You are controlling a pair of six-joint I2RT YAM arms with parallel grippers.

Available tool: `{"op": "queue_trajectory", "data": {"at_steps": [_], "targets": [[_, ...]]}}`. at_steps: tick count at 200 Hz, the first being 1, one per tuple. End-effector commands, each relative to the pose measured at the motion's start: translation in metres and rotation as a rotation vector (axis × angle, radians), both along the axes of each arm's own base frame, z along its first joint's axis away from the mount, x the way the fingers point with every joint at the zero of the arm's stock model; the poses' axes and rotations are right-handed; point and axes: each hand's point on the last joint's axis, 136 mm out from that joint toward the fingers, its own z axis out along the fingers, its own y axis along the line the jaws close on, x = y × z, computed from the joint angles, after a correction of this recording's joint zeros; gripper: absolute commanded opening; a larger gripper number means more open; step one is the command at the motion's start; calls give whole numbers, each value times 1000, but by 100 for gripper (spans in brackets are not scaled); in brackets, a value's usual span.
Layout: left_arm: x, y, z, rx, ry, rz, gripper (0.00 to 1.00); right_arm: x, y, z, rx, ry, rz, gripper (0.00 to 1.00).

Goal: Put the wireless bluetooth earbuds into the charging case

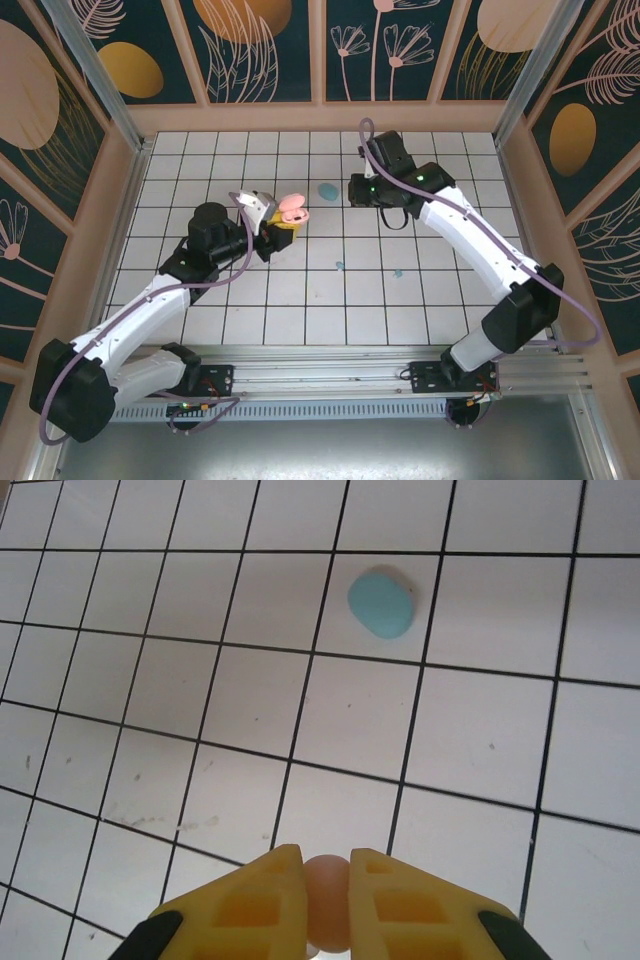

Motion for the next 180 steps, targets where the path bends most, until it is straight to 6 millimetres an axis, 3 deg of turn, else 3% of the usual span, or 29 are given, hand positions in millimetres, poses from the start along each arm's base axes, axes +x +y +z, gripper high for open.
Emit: {"op": "queue_trajectory", "data": {"at_steps": [1,35,72,122,180], "targets": [[1,-6,26,-51,-71,-25,16,-23,10,22,-39,-18,-11,12],[-6,-5,32,-66,-141,-50,17,-45,47,52,-39,-54,44,12],[-6,-6,31,-67,-153,-57,16,-57,65,76,-5,-98,74,11],[-8,-5,24,-62,-154,-55,16,-76,85,85,35,-118,122,11],[-11,-6,18,-80,-159,-69,16,-76,106,88,56,-129,169,11]]}}
